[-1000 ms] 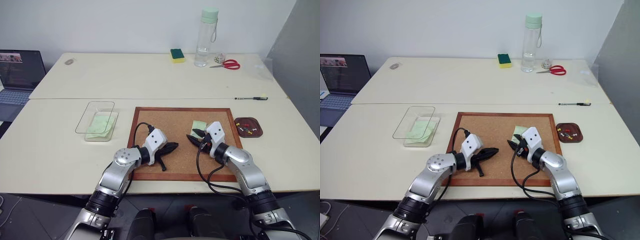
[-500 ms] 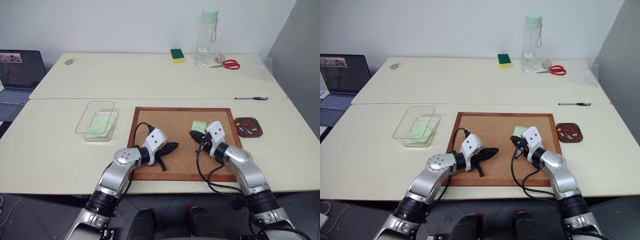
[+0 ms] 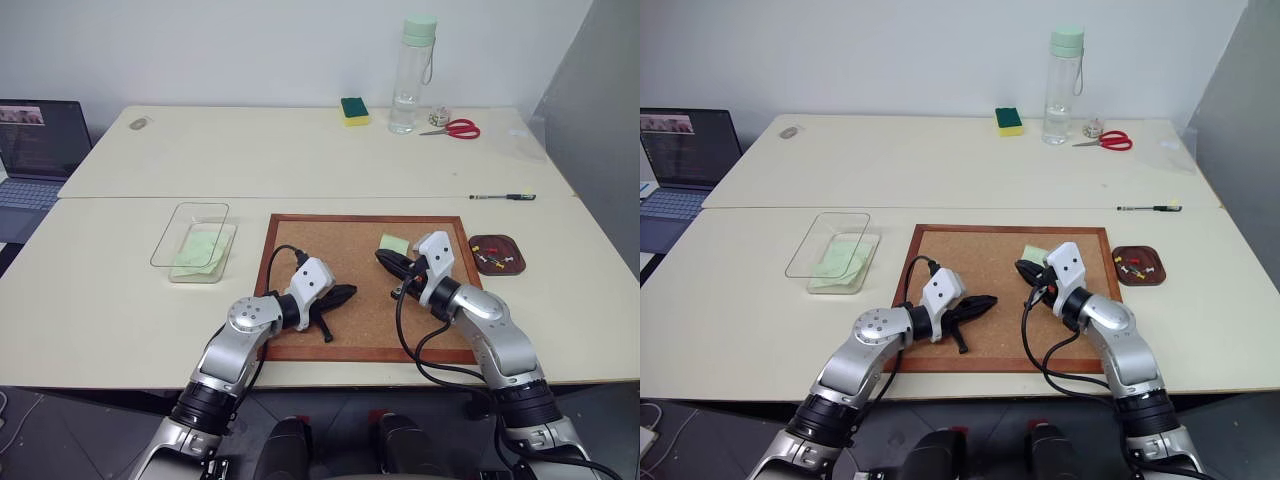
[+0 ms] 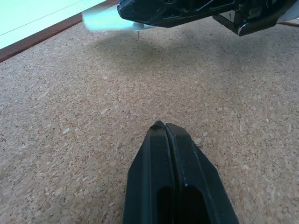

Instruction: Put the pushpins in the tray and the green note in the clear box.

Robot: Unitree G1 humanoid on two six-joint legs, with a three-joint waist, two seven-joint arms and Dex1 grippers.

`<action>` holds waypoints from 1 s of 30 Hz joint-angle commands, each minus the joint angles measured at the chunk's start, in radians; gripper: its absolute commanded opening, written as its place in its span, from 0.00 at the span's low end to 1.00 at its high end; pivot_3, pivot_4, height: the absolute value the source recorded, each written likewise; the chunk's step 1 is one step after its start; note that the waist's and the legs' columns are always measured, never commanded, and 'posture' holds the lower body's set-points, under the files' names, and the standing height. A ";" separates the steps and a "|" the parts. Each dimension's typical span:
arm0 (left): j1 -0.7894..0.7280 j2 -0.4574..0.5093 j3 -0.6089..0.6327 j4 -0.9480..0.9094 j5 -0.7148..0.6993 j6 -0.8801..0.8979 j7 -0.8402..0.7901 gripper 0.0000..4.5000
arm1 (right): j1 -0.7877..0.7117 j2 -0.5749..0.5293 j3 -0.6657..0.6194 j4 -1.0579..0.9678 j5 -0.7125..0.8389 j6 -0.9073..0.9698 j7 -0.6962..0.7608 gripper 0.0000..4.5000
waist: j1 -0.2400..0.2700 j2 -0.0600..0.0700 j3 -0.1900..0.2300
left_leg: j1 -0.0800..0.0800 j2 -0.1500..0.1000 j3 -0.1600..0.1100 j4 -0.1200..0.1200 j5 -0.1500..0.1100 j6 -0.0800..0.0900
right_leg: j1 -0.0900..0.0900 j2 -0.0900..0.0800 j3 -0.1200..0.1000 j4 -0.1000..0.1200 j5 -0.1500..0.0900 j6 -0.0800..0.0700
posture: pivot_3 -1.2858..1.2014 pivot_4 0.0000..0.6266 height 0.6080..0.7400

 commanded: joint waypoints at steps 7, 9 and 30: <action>0.006 0.002 -0.014 -0.008 0.033 -0.104 0.008 0.04 | 0.025 -0.049 -0.018 -0.117 0.046 0.049 0.047 0.00 | 0.000 0.000 0.000 | 0.000 0.000 0.000 0.000 0.000 0.000 | 0.000 0.000 0.000 0.000 0.000 0.000 | 0.52 0.24 1.00; -0.015 0.013 -0.004 -0.017 0.015 -0.126 -0.019 0.09 | 0.030 -0.069 -0.022 -0.146 0.066 0.076 0.065 0.00 | 0.000 -0.001 0.001 | 0.000 0.000 0.000 0.000 0.000 0.000 | 0.000 0.000 0.000 0.000 0.000 0.000 | 0.52 0.24 1.00; -0.317 0.086 -0.057 0.361 0.244 -0.826 -0.045 0.64 | -0.026 -0.185 -0.015 -0.315 0.209 0.289 0.167 0.00 | -0.003 -0.007 0.006 | -0.003 -0.001 0.000 0.000 0.000 0.000 | -0.002 0.002 -0.001 0.000 0.000 0.000 | 0.52 0.24 1.00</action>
